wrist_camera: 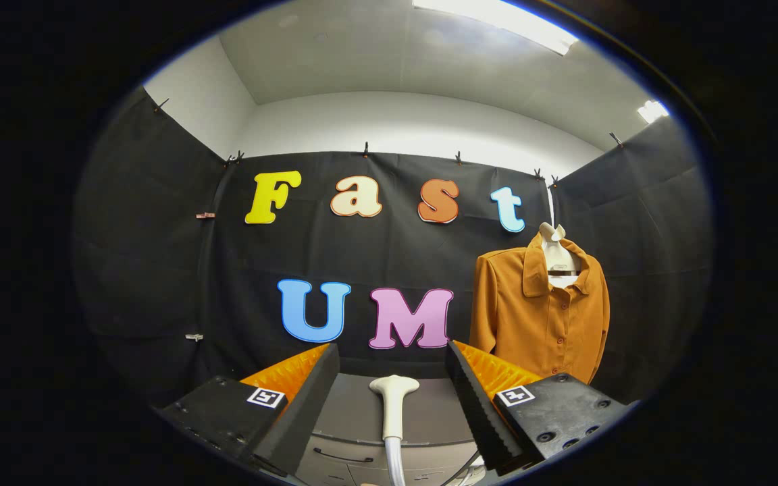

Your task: Iron the clothes twice with a garment steamer, once on the left side and once on the right side.

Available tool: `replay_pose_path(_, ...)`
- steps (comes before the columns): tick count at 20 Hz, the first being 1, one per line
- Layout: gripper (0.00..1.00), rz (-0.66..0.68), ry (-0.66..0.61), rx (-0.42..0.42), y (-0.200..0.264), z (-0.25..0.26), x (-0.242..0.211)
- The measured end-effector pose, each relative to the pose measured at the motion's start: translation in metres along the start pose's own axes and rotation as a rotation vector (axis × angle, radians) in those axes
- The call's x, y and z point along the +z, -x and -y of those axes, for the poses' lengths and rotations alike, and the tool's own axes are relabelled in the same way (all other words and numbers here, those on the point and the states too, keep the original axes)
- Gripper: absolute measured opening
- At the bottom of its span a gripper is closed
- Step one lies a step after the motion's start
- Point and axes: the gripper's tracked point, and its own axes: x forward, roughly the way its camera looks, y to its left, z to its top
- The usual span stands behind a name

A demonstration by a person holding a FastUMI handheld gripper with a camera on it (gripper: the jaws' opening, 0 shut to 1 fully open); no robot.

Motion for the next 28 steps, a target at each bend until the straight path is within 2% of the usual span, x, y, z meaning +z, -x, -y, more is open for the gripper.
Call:
replay_pose_path(7, 0.98, -0.003, 0.006, 0.003, 0.0, -0.008, -0.001)
replay_pose_path(19, 0.98, -0.024, 0.016, -0.038, -0.004, -0.031, -0.012)
replay_pose_path(28, 0.98, -0.11, 0.009, -0.089, -0.024, -0.038, -0.054)
